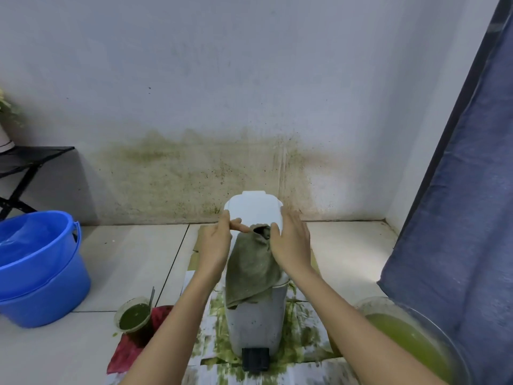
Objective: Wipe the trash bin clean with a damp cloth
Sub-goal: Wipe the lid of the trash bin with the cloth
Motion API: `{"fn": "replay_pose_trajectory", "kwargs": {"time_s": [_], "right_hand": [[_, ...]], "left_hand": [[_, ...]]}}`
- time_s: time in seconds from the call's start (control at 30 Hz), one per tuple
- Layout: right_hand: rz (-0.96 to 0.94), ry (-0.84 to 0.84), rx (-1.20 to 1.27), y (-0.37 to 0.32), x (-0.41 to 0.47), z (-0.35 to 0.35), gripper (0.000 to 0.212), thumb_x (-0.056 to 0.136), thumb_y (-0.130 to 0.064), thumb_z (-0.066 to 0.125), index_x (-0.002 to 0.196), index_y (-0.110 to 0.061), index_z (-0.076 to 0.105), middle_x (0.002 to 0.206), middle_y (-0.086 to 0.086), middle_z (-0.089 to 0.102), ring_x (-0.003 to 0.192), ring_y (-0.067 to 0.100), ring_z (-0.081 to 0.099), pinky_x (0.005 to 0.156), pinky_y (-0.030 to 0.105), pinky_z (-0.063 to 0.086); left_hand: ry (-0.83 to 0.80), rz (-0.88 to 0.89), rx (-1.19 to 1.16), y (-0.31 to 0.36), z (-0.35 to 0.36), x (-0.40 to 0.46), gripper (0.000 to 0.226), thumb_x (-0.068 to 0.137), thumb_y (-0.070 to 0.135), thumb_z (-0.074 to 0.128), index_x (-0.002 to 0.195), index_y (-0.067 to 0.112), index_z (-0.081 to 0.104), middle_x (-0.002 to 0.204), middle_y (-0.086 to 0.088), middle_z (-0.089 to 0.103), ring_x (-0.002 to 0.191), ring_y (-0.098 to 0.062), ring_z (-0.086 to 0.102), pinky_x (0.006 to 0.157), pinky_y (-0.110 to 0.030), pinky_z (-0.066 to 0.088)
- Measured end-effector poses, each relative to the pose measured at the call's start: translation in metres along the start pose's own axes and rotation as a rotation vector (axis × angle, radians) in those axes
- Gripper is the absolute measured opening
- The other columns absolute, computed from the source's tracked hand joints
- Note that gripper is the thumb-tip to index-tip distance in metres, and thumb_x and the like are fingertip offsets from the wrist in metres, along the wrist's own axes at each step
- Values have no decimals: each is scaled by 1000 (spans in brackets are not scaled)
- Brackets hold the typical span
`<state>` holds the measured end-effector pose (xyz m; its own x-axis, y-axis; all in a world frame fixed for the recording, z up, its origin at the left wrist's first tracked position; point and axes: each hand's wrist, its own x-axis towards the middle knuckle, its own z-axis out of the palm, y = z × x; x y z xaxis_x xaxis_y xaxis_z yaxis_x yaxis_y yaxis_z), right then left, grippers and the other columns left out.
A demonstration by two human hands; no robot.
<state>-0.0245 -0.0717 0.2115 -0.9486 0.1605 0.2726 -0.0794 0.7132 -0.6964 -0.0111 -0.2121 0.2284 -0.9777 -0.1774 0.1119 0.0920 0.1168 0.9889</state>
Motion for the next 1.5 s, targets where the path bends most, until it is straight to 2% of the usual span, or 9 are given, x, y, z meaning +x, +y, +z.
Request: {"fn": "replay_pose_trajectory", "kwargs": {"time_s": [0.17, 0.27, 0.4, 0.53, 0.67, 0.87, 1.07, 1.3, 1.5], "right_hand": [[-174, 109, -128, -21, -7, 13, 44, 101, -18, 34, 144, -11, 34, 150, 2, 36, 139, 19, 30, 112, 30, 21], [-285, 121, -198, -22, -18, 25, 39, 100, -21, 37, 136, -9, 46, 140, 6, 48, 132, 23, 41, 107, 32, 28], [-103, -250, -501, -15, -16, 44, 74, 92, -62, 19, 150, -16, 18, 158, 13, 11, 146, 31, 5, 117, 50, 0], [-123, -256, -483, 4, -25, 34, 76, 83, -71, 28, 148, -32, 22, 160, 7, -2, 146, 28, -5, 115, 54, 1], [-65, -2, -164, 36, -50, 15, 52, 88, -47, 48, 138, -33, 45, 149, 4, 22, 136, 22, 23, 107, 34, 29], [127, 71, 297, 50, -23, 10, 37, 99, -21, 42, 134, -15, 49, 128, 6, 54, 115, 20, 49, 88, 25, 39], [-202, 273, 150, 70, -88, 30, 25, 93, -16, 48, 115, -12, 60, 106, -2, 61, 108, 10, 46, 93, 4, 30], [-572, 232, -86, 73, -94, 46, 29, 86, -4, 49, 109, -10, 67, 116, -2, 62, 116, 19, 48, 103, 31, 42], [-284, 308, 140, 77, -96, 35, 32, 93, -11, 43, 117, -23, 59, 117, -14, 49, 117, 10, 47, 102, 10, 33]], "left_hand": [[46, 64, 279, -14, -19, 6, 34, 96, 35, 47, 87, 11, 69, 90, 1, 69, 71, -9, 55, 70, -30, 43], [21, 58, 237, -20, -13, 10, 31, 99, 28, 41, 108, 11, 66, 107, 2, 65, 93, -9, 56, 84, -28, 43], [1, 72, 166, -28, 0, 10, 33, 102, 22, 34, 118, 10, 60, 118, -1, 61, 112, -13, 54, 95, -29, 43], [-100, 75, 230, -44, 6, 9, 37, 103, 26, 29, 131, 15, 49, 132, 1, 53, 123, -12, 46, 98, -22, 35], [-190, 225, 560, -63, 12, 9, 42, 103, 30, 27, 140, 17, 40, 150, 1, 35, 143, -17, 20, 115, -30, 17], [-221, 350, 879, -71, 13, 13, 50, 102, 41, 19, 146, 21, 29, 156, 4, 20, 146, -13, 6, 113, -19, -7], [-154, 457, 1001, -92, 16, 26, 79, 86, 52, -7, 144, 20, 35, 153, -1, 32, 145, -17, 16, 120, -35, 3], [-169, 523, 978, -89, 15, 23, 75, 90, 45, -2, 141, 10, 40, 147, -8, 40, 142, -17, 25, 119, -35, 6], [-204, 523, 1010, -78, 12, 19, 74, 88, 43, 2, 141, 9, 40, 148, -8, 39, 141, -21, 26, 118, -34, 11]]}}
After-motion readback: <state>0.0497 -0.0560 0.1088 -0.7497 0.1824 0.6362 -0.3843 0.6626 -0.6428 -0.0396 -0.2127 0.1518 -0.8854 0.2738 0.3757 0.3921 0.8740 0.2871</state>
